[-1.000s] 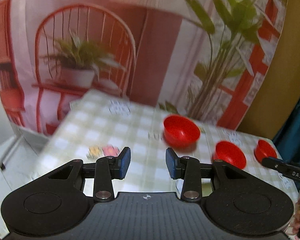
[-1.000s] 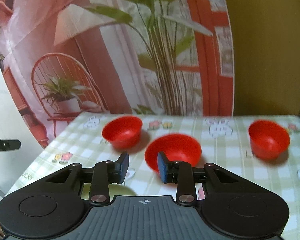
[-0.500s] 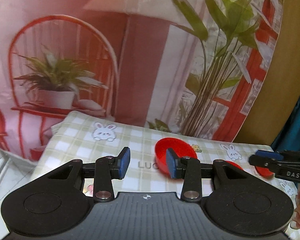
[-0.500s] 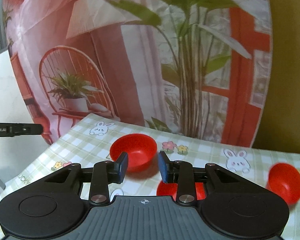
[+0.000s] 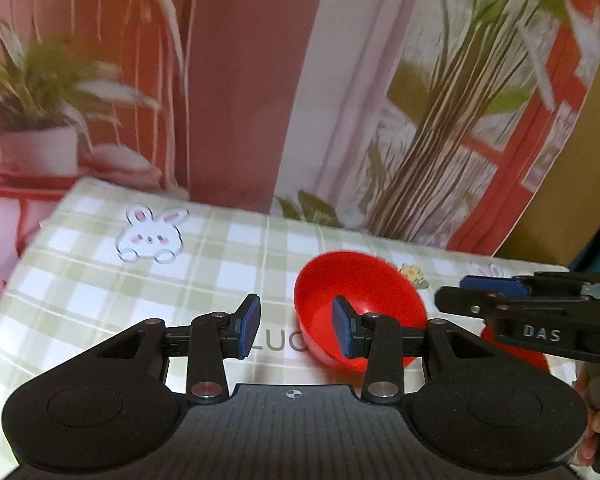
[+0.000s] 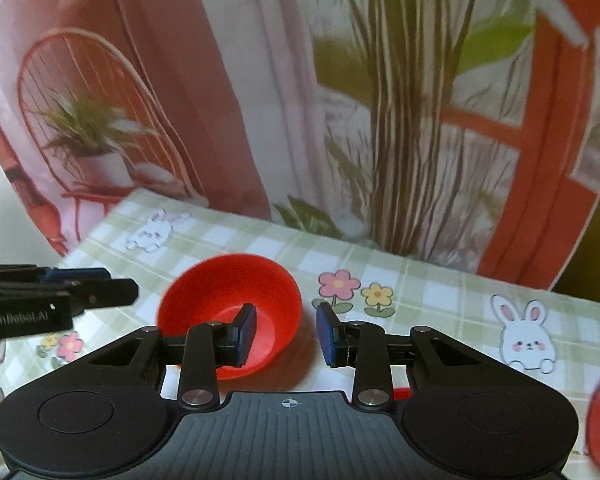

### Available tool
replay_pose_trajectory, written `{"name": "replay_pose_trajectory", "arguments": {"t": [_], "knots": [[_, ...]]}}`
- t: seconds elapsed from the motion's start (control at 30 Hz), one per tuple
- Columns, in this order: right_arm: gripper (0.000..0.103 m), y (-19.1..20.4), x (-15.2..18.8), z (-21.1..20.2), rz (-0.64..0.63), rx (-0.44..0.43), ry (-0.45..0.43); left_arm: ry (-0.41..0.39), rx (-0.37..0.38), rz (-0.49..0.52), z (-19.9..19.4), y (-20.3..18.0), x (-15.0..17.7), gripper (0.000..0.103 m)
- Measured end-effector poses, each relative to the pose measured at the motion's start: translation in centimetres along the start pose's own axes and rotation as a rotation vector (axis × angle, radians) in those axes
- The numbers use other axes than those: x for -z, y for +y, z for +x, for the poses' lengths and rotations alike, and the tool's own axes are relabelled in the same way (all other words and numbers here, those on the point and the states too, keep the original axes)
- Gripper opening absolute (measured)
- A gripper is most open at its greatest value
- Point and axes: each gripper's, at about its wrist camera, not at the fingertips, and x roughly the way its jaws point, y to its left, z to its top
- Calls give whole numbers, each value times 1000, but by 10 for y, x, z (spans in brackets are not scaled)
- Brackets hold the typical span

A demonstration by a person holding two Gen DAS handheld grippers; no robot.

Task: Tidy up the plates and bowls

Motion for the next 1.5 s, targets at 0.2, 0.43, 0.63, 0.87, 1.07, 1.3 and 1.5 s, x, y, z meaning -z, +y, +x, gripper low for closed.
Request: {"name": "replay_pose_trajectory", "arguments": {"t": [0.2, 0.43, 0.63, 0.87, 1.07, 1.3, 1.5], "knots": [[30, 3, 2, 33, -3, 15, 74, 57, -6, -27, 30, 4, 5, 41], [12, -1, 5, 37, 34, -2, 92, 91, -4, -24, 46, -1, 10, 22], [11, -1, 2, 15, 71, -34, 51, 74, -15, -10, 30, -9, 8, 17], [11, -3, 7, -33, 123, -67, -28, 26, -31, 32, -17, -36, 2, 17], [12, -10, 20, -76, 156, -84, -96, -17, -49, 77, -53, -69, 5, 17], [13, -31, 39, -120, 183, -108, -180, -33, -63, 93, -74, -107, 16, 19], [13, -59, 59, -137, 223, -106, -196, -12, -50, 86, -72, -138, 29, 19]]}}
